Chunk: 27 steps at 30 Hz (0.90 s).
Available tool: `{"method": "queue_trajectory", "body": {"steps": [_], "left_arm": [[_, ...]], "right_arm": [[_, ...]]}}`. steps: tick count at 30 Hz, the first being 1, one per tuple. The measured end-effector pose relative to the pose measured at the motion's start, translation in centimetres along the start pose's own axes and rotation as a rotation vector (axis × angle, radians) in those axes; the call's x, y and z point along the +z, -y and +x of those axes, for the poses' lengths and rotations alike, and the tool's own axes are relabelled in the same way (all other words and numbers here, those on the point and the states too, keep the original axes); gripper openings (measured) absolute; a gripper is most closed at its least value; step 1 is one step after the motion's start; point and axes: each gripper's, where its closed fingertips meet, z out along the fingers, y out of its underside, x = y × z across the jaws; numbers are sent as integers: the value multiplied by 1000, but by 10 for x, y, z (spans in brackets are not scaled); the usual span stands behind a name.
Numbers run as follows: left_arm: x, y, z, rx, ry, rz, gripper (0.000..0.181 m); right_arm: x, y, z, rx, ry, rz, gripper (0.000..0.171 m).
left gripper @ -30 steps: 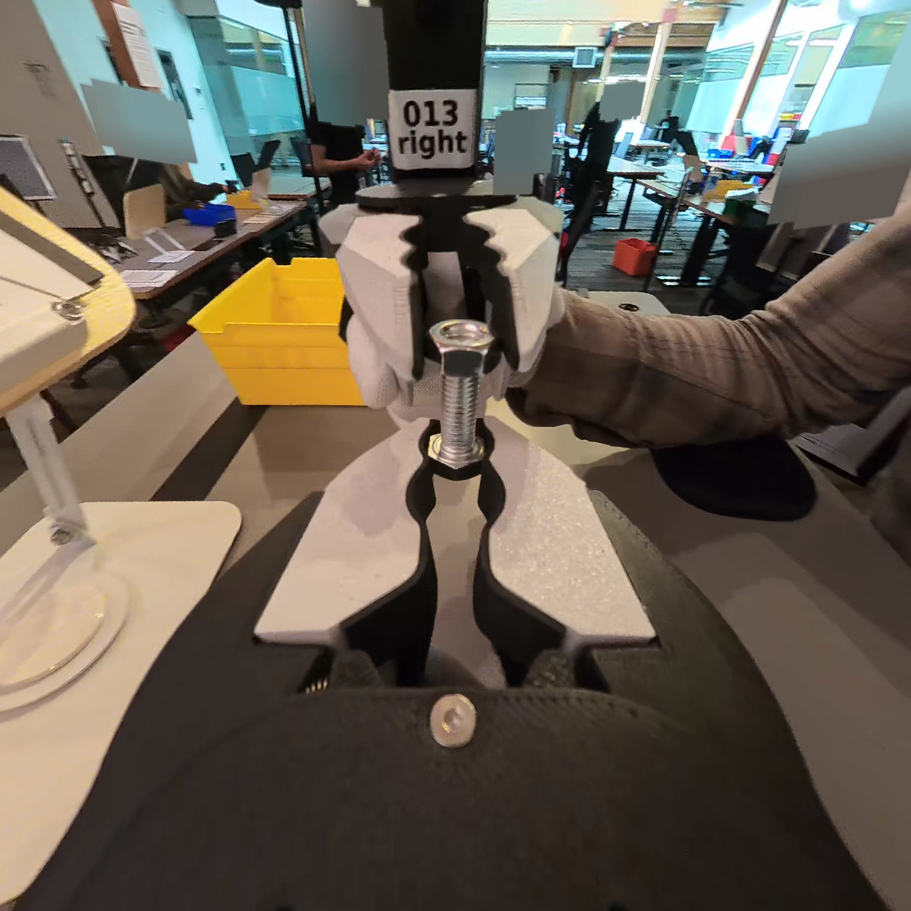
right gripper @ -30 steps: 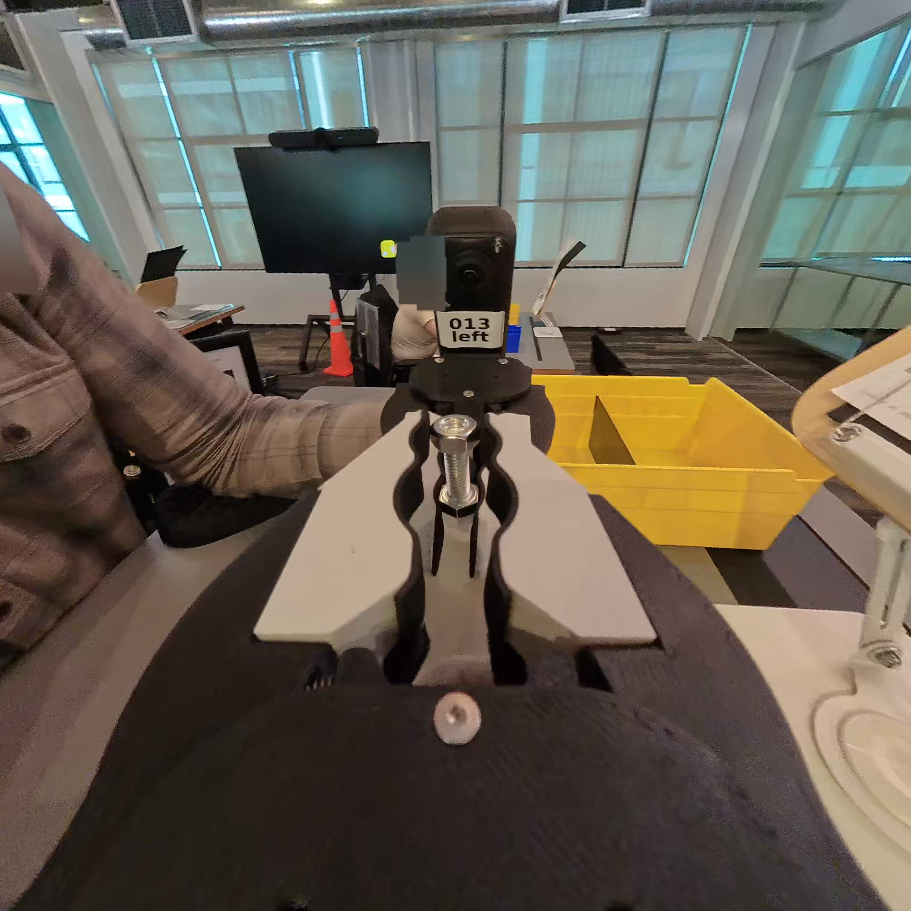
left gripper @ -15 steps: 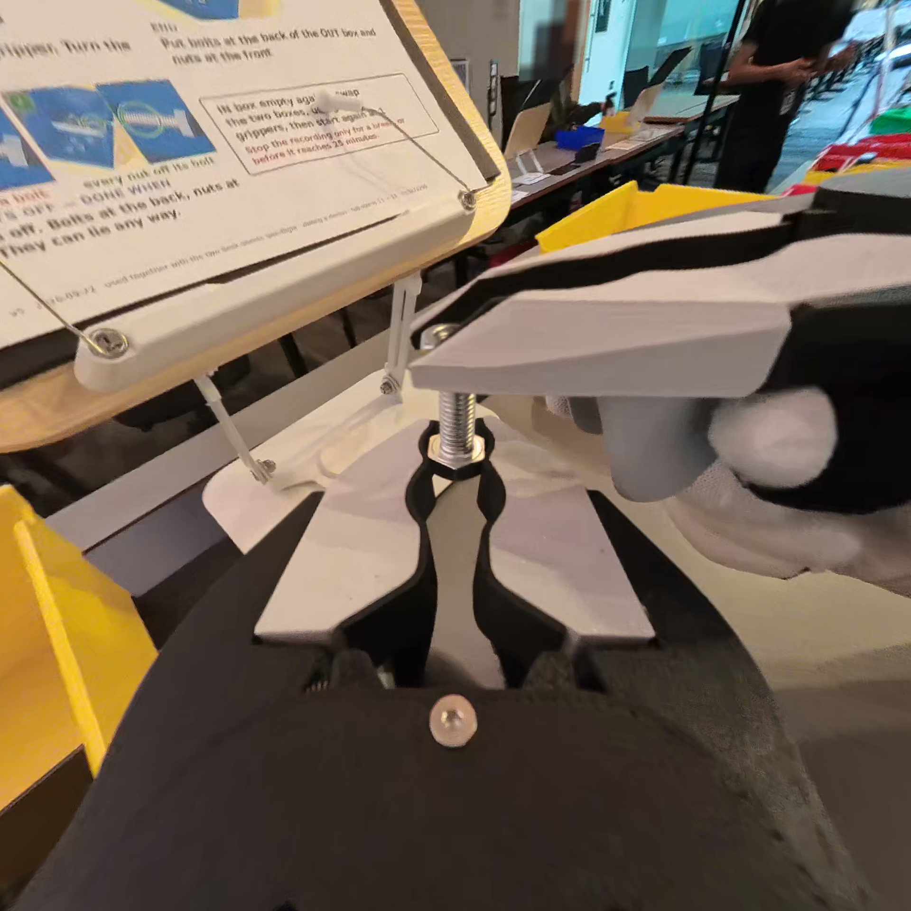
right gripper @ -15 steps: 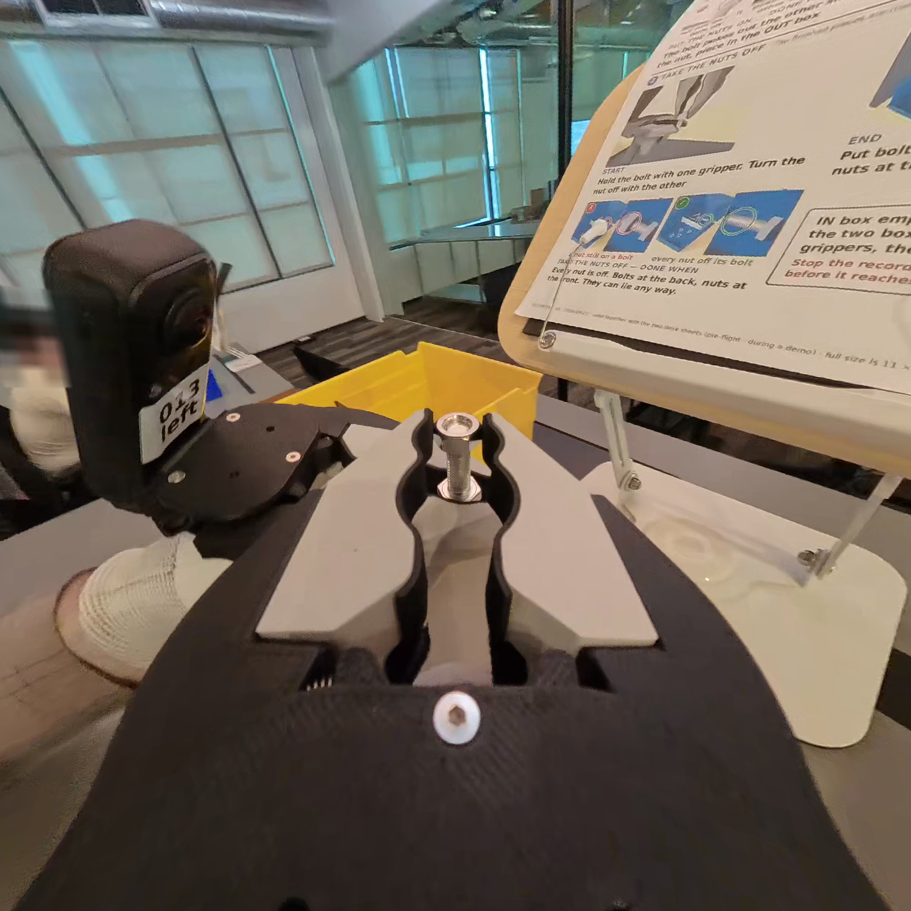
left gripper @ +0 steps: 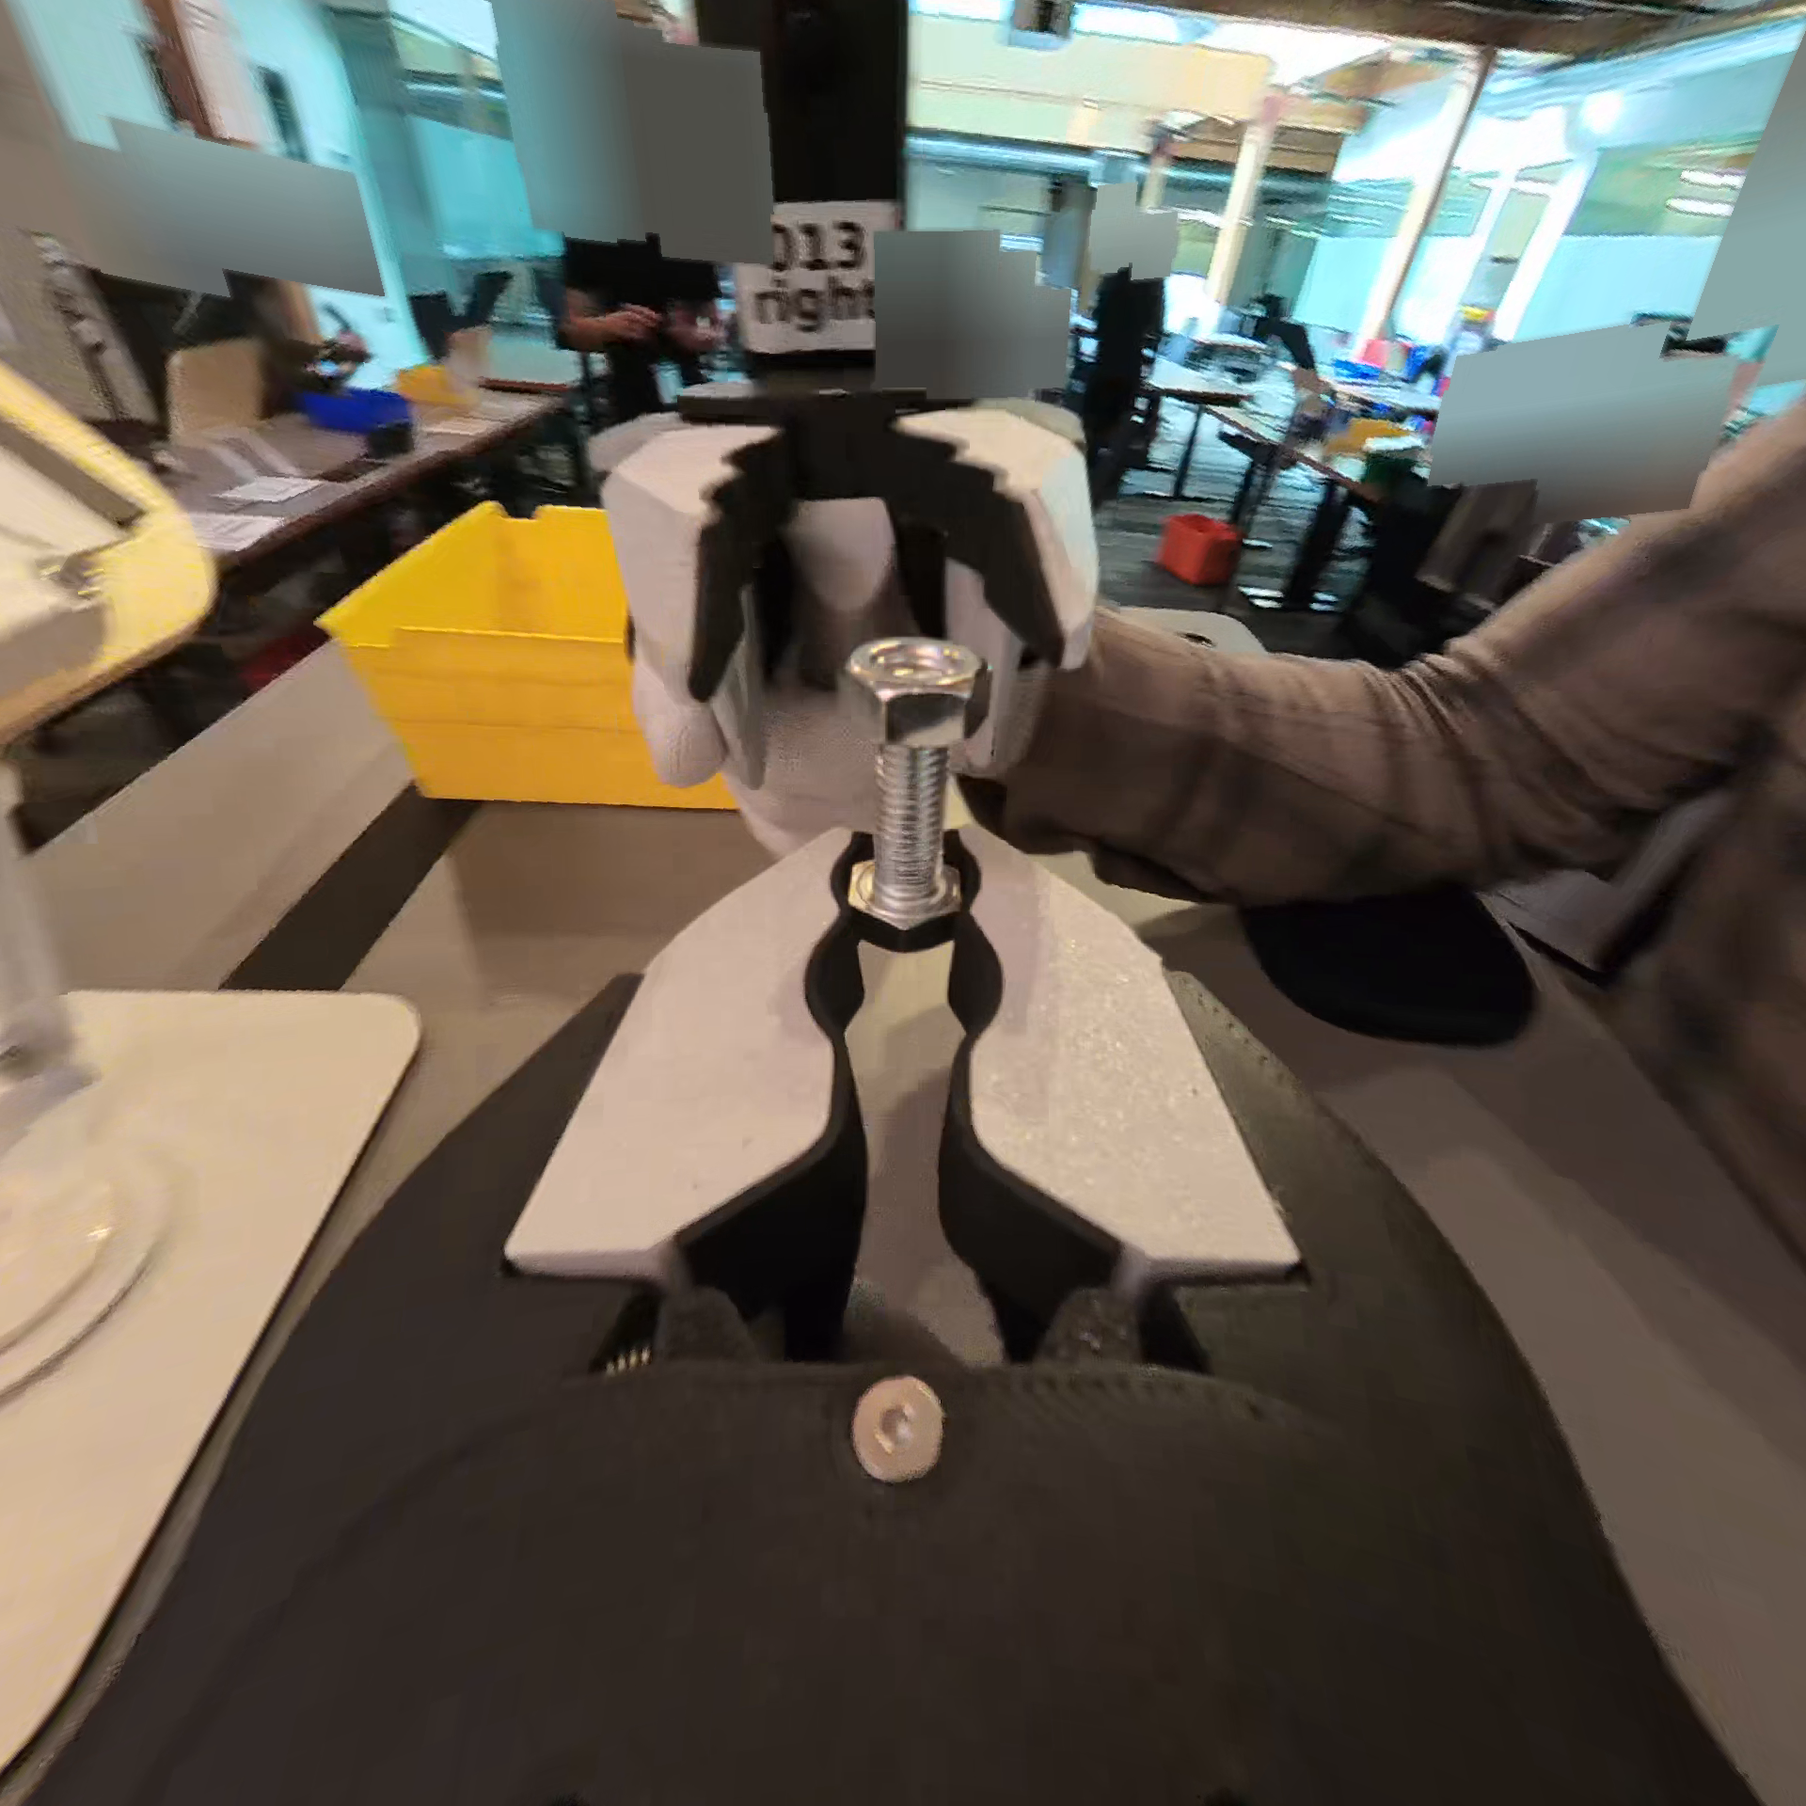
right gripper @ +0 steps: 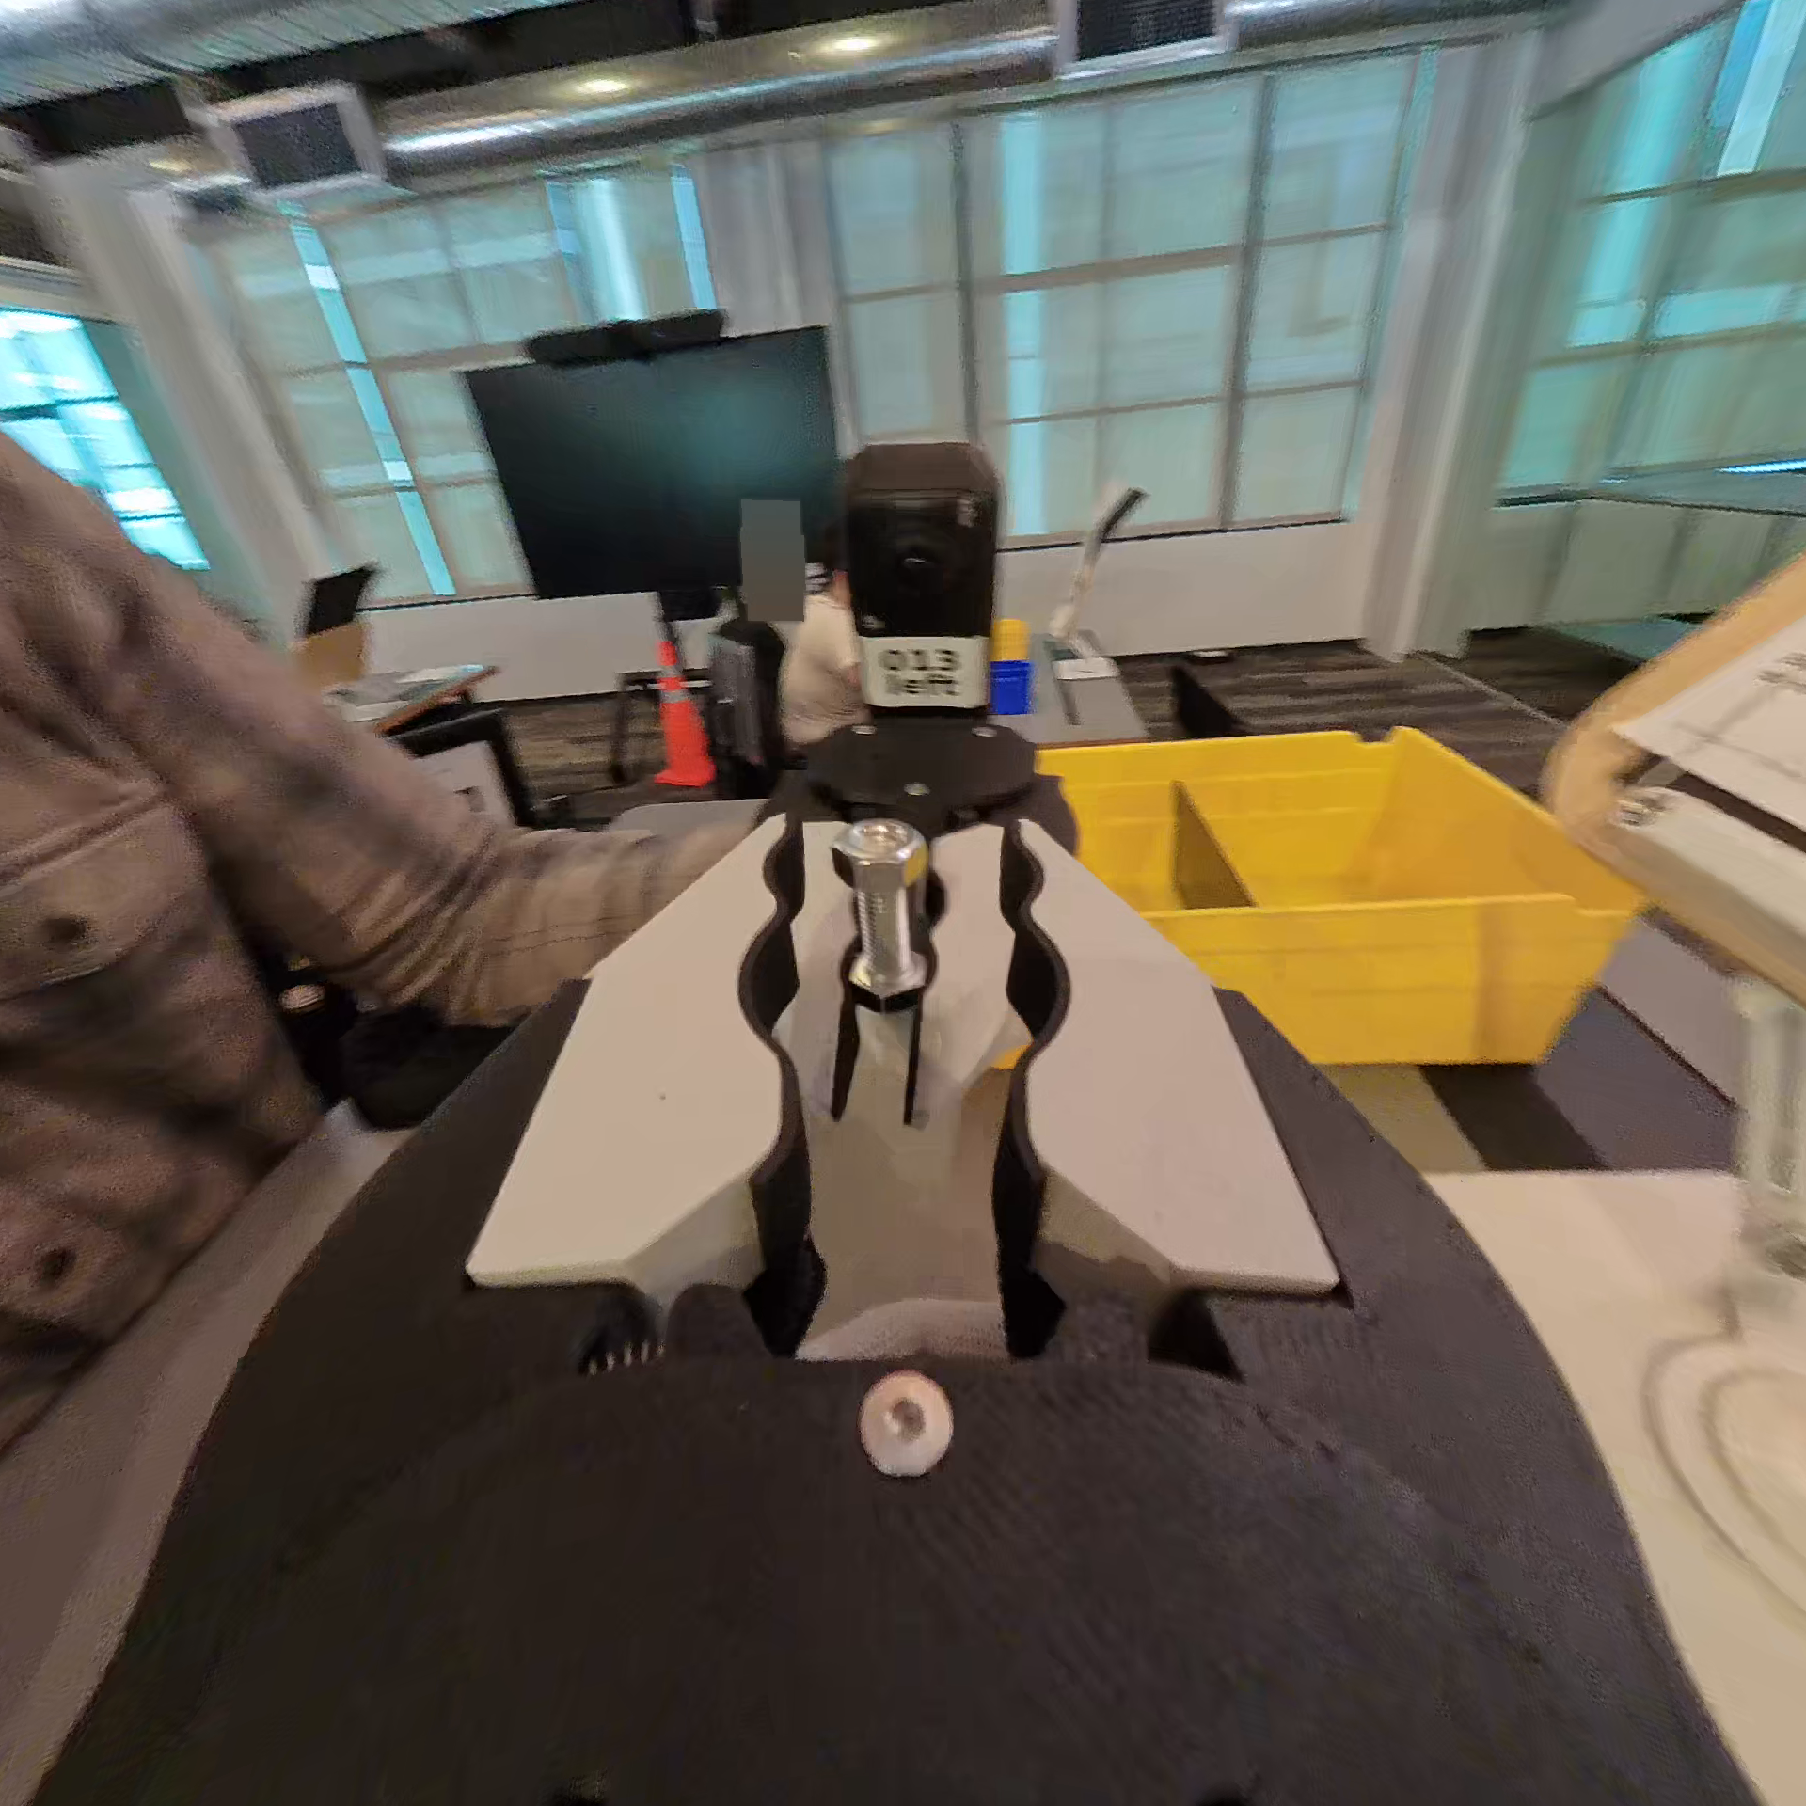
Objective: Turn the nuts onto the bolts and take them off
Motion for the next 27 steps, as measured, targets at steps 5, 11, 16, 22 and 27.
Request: {"method": "queue_trajectory", "body": {"steps": [5,11,16,22,27], "left_arm": [[7,-5,33,8,-180,-26,14],[3,-2,18,15,-93,-13,14],[-9,6,-48,23,332,-18,14],[-31,-3,-97,10,702,-65,14],[-26,7,-78,-24,522,1,13]], "right_arm": [[9,-18,-37,-52,173,-103,21],[13,-14,-24,-53,102,-84,17],[14,-3,33,-29,-227,-22,16],[21,-8,81,-31,-676,-2,17],[18,-1,68,-58,-531,-30,55]]}}
